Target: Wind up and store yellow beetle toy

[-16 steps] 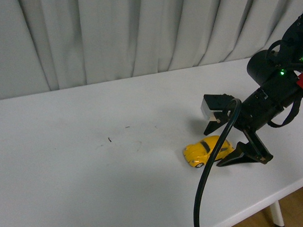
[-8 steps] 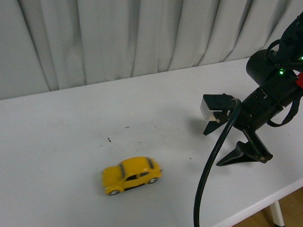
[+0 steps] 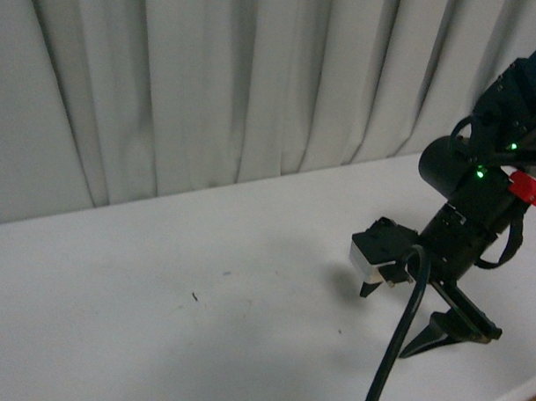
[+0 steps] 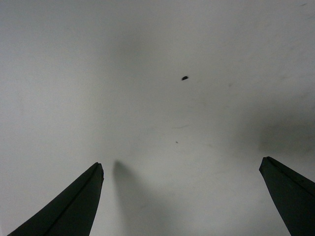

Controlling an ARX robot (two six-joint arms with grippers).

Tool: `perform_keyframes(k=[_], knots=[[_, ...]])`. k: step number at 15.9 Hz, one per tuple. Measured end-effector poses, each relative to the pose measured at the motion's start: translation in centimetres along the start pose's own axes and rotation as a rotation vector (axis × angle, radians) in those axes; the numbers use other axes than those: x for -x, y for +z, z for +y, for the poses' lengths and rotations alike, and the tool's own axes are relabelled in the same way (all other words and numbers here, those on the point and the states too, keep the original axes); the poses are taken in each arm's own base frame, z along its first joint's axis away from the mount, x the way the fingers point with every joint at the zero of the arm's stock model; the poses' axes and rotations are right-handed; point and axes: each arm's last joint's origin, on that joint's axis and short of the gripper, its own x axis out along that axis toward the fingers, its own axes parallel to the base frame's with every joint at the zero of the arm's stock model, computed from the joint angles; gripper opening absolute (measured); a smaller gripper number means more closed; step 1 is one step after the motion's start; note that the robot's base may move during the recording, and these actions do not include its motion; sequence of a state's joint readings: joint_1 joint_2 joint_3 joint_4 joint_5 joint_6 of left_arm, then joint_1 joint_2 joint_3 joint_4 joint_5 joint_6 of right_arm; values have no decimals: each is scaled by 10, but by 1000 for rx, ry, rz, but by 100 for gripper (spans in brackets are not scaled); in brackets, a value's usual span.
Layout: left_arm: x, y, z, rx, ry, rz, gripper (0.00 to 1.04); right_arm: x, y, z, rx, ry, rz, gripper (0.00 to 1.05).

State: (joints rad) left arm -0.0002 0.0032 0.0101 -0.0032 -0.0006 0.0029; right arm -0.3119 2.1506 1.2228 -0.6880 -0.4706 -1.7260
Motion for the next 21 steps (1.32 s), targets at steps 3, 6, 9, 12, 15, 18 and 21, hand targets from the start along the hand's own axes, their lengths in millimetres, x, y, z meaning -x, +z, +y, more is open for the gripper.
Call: perform_keyframes(k=[3,6,9,12,15,18,21], knots=[[0,0,0,0,0,0,98,52,29,-17,91,-155,-40,98],[0,0,0,0,0,0,98,77,43,-23,141,-232,-57,98],[0,0,0,0,0,0,98,95,54,-26,182,-319,-65,98],[0,0,0,0,0,0,98,89,79,9,-73,-982,-15,72],[0,0,0,0,0,0,98,85,92,74,-547,-1296,-616,37],[0,0,0,0,0,0,98,79,99,115,-721,-1250,-842,3],[0,0,0,0,0,0,98,72,99,144,-766,-1236,-865,2]])
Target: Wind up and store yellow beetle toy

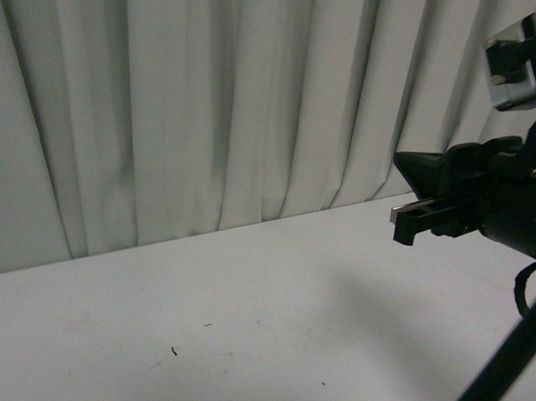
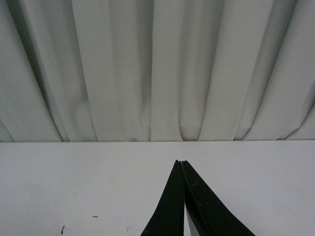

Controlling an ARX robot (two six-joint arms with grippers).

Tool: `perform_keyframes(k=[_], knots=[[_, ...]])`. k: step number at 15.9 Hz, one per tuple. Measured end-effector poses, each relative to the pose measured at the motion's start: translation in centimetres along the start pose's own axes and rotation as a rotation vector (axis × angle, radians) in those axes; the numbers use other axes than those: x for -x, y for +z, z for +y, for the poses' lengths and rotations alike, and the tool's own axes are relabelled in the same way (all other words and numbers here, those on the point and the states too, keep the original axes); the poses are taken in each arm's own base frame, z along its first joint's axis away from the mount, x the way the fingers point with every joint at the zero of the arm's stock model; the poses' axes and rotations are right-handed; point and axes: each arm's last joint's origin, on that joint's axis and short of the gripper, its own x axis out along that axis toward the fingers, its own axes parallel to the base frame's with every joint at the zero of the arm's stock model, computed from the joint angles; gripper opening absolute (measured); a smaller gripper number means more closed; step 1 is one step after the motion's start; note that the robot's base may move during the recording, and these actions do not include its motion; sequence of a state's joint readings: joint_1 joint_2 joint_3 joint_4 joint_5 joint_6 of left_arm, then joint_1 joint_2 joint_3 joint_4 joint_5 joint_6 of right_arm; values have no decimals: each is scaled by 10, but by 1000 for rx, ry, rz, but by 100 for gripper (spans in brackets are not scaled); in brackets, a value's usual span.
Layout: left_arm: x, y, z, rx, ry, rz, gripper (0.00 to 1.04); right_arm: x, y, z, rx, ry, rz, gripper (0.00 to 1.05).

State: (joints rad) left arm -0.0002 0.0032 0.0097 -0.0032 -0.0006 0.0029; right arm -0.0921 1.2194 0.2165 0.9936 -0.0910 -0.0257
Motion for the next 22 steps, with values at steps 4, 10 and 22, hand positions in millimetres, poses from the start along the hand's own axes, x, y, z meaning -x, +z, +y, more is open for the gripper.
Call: perform_keyframes(k=[4,10,22], knots=[[0,0,0,0,0,0,98,21,-5,9,-7,-6,-33,2],[0,0,0,0,0,0,98,53,-13,17,-10,1,3,2],[0,0,0,0,0,0,98,89,-7,17,-10,0,-19,2]])
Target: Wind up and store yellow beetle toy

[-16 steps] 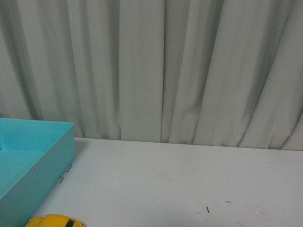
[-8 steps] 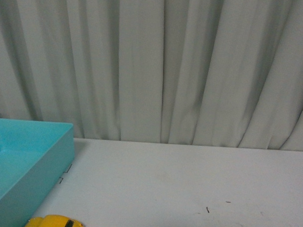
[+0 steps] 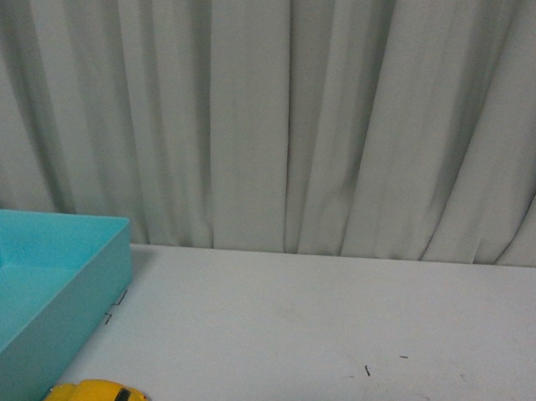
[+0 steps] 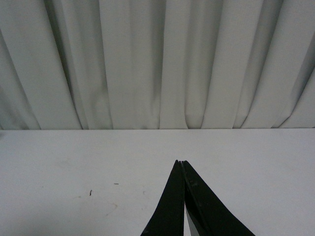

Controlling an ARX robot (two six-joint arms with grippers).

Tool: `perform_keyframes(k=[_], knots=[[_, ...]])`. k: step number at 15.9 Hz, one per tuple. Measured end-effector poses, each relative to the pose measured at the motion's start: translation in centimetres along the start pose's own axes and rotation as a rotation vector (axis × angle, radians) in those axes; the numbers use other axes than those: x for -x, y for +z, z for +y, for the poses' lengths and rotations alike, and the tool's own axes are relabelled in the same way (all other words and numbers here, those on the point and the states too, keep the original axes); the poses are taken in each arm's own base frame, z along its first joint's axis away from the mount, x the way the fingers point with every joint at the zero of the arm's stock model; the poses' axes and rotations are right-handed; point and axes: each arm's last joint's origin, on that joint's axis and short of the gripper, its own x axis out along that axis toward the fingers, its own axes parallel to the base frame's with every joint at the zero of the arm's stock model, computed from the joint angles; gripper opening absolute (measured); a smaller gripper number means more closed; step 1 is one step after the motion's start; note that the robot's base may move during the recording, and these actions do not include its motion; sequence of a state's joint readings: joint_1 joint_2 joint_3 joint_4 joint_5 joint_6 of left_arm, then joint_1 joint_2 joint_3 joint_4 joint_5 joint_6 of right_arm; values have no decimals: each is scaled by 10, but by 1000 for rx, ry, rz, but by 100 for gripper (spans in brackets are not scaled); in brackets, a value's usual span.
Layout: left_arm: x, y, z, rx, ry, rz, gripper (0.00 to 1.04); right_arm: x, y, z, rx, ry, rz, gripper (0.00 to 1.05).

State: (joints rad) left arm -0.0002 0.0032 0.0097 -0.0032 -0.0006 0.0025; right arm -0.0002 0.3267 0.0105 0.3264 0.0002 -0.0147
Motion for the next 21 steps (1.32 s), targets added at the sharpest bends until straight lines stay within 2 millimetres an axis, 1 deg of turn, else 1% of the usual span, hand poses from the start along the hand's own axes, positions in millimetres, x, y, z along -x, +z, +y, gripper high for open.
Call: perform_keyframes(k=[8,9,10,11,12,14,15,16,21], knots=[[0,0,0,0,0,0,98,10,0,0,0,0,-1,2],[0,0,0,0,0,0,98,14,-5,0,0,1,38,2],[0,0,0,0,1,0,98,20,-4,0,0,1,13,2],[0,0,0,0,1,0,98,21,-1,0,0,-1,-12,2],[0,0,0,0,0,0,98,21,-4,0,0,0,14,2],[0,0,0,0,0,0,98,21,-3,0,0,0,6,2],[0,0,0,0,0,0,98,21,-3,0,0,0,5,11],[0,0,0,0,0,0,98,21,-3,0,0,0,5,25],[0,0,0,0,0,1,98,21,-3,0,0,0,6,88]])
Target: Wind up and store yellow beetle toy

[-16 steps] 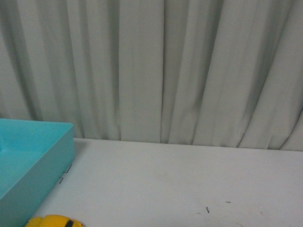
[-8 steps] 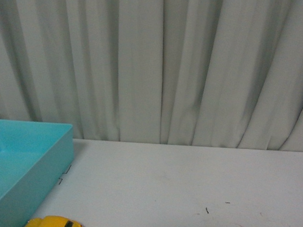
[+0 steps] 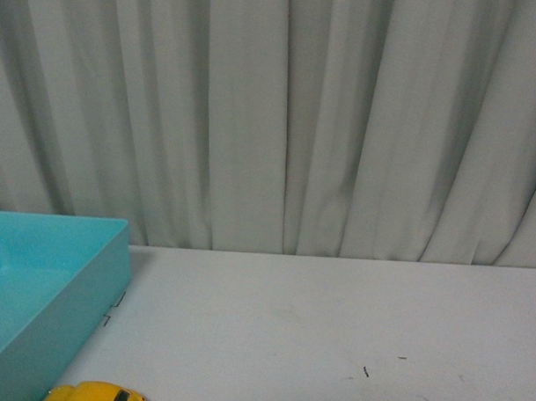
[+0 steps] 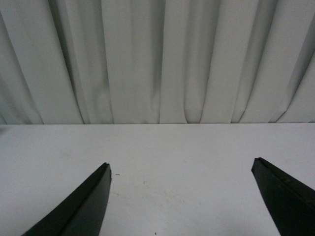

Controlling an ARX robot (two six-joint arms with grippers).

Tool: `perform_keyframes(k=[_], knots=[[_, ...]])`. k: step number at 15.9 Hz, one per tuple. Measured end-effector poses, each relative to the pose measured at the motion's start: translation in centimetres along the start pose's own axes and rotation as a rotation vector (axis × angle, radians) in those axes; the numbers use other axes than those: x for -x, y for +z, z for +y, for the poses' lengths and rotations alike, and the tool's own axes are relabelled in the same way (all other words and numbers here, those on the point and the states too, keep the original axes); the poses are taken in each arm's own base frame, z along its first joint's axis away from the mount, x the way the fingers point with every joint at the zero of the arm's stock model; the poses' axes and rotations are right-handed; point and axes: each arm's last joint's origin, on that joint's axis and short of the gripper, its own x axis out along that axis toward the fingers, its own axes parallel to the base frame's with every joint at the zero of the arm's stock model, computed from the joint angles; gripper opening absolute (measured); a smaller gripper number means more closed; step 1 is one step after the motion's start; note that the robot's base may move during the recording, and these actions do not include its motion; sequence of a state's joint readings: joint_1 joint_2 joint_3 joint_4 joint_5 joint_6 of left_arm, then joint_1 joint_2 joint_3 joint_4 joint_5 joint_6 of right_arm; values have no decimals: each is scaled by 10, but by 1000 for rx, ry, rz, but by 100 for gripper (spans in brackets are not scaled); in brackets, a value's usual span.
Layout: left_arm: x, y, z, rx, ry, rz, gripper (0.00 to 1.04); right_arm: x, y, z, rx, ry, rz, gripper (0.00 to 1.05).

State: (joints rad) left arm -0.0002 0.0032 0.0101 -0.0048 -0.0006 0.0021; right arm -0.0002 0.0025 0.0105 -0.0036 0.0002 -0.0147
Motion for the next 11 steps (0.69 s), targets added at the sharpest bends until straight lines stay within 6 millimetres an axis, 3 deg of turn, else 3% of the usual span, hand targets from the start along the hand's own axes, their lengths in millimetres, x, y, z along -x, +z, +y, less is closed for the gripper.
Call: perform_keyframes(k=[2,3,4,6,11], knots=[[1,-1,0,48,-8,122,98,0,0,0,0,0,0,97],[-6,7,-2,163,7,380,98,0,0,0,0,1,0,99],[-22,25,-4,239,33,406,98,0,0,0,0,0,0,97],[-65,69,-16,233,-16,309,98,0,0,0,0,2,0,98],[-182,73,-52,-52,-177,442,98,0,0,0,0,0,0,98]])
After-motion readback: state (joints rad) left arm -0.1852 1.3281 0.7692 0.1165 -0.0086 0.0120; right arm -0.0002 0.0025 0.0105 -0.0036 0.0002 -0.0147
